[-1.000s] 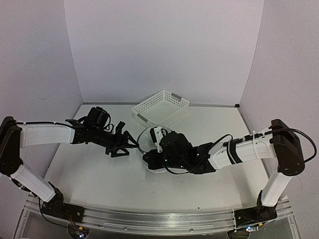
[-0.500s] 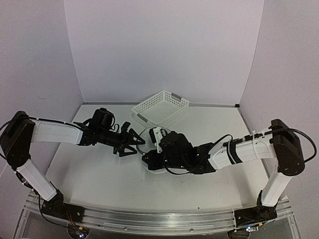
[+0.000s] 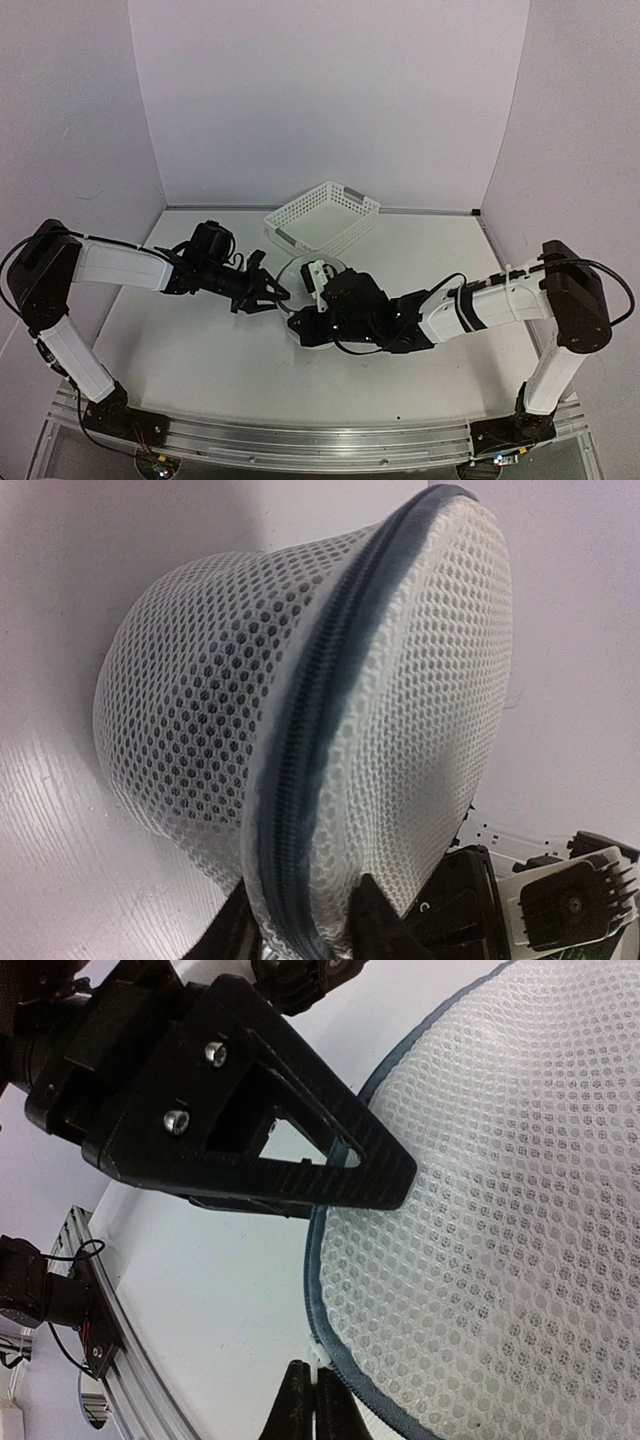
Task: Unzip the laundry bag and remove the bra
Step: Hold the laundry bag at the center of the board, then unzip the zipper of the laundry bag.
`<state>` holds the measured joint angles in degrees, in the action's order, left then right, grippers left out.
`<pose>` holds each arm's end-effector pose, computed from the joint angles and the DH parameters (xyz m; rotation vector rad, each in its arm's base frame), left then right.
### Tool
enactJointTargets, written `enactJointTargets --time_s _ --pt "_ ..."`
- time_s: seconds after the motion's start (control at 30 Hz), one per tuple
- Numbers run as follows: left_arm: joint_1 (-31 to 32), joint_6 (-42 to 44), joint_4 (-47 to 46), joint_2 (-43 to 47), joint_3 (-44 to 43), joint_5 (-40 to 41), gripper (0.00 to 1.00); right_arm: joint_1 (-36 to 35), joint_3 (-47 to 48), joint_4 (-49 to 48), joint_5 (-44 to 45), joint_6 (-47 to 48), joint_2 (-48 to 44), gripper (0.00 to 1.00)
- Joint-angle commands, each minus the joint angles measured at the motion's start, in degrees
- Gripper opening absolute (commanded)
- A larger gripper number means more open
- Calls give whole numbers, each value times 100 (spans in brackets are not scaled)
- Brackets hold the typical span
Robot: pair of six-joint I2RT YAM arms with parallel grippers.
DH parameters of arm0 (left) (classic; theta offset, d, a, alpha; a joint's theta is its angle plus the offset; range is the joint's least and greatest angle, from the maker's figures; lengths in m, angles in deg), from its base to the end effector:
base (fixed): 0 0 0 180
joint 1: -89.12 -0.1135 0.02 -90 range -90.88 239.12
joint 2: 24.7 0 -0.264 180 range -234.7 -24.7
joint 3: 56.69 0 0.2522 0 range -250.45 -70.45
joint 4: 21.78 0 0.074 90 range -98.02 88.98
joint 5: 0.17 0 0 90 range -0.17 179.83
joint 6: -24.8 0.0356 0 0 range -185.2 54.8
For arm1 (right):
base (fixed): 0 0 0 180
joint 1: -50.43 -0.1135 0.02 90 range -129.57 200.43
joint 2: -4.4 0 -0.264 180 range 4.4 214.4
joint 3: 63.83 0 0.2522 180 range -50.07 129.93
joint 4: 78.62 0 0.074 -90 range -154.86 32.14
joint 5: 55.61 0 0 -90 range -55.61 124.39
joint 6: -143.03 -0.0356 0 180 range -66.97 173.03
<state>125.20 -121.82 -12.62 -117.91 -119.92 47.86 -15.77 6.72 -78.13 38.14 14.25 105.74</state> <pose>0.2536 -0.2143 0.1876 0.0030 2.6219 -1.5703 0.1564 0.3487 0.1864 -0.5014 2.2332 0.9756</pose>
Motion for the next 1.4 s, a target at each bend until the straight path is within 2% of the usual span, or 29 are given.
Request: enactJointTargets --time_s 0.0,0.1,0.13,0.43,0.77,1.13,1.37 --pt "29 8 -304 -91 -292 -141 20 -25 -81 -282 -16 58 -344 0" --pt "33 15 -304 -111 -330 -162 1 -30 -206 -284 -8 52 -434 0" --pt "28 25 -306 -112 -334 -169 0 -26 -261 -289 5 47 -472 0" --pt "31 256 -298 -73 -431 -298 0 -25 -1027 -221 499 64 -1135 0" --pt "40 726 -64 162 -739 -567 0 174 -1622 556 1549 530 -2029 0" --pt "49 1552 1020 237 -1248 -541 0 1350 -1958 721 1364 1076 -2351 0" --pt "40 1949 1449 37 -1628 -395 0 1409 -2050 597 922 1256 -2485 0"
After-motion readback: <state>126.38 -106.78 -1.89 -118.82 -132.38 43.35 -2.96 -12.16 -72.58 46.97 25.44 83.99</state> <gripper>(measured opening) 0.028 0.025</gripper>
